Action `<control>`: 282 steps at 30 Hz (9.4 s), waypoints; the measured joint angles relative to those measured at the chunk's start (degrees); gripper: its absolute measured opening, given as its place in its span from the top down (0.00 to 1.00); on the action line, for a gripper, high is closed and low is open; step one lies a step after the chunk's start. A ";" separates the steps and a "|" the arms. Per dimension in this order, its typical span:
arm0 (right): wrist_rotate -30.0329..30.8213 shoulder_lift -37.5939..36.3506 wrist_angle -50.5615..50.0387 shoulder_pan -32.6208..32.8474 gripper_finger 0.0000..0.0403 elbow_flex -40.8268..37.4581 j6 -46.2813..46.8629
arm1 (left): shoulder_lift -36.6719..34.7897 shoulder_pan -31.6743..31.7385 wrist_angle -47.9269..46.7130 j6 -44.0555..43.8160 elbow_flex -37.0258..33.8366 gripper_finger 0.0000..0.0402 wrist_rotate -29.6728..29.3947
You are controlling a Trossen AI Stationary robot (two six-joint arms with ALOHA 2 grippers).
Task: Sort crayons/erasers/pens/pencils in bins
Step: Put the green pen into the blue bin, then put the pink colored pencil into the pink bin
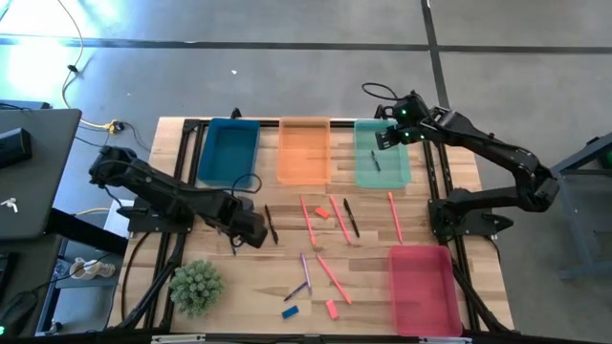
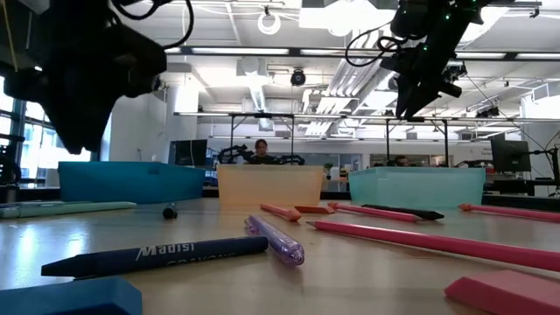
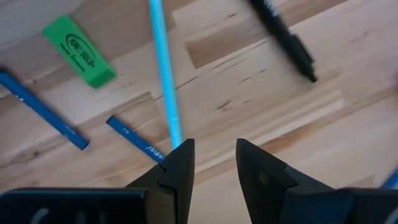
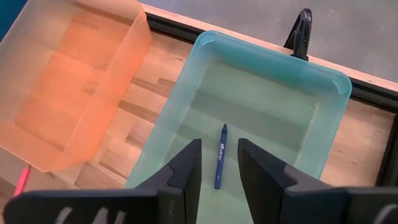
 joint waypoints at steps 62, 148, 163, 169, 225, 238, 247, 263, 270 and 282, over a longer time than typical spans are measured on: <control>0.06 0.00 0.35 0.00 0.76 0.00 -3.53 | 14.78 0.17 6.35 0.60 -2.32 0.96 2.49; 4.15 -3.80 4.73 17.58 0.76 0.00 15.08 | 6.08 61.72 9.64 60.15 -2.51 0.98 -4.75; 7.77 -3.80 -1.43 30.94 0.76 0.00 25.60 | 6.65 61.72 9.74 61.62 -2.51 0.85 -4.67; 7.79 -3.80 -2.95 34.42 0.76 0.00 29.28 | 6.66 61.72 9.70 63.61 -2.51 0.75 -2.96; -2.00 -2.36 -10.45 44.52 0.76 -21.92 50.92 | -8.09 56.65 -8.66 73.63 25.40 0.66 4.54; 0.36 -2.25 -6.18 44.52 0.66 -23.51 50.90 | -8.05 56.29 -8.53 73.44 25.40 0.66 1.05; -3.07 -2.23 4.45 44.57 0.65 -32.00 55.59 | -8.04 56.25 -8.49 72.59 25.38 0.66 0.98; -3.89 7.37 4.24 44.54 0.70 -30.08 57.32 | -8.04 56.25 -8.47 72.06 25.38 0.66 1.09; -3.63 9.81 3.82 44.57 0.82 -28.34 57.88 | -8.04 56.27 -8.36 72.10 25.38 0.66 1.09; -4.14 10.25 4.24 44.57 0.99 -28.22 57.94 | -8.04 56.27 -8.36 72.12 25.38 0.66 1.09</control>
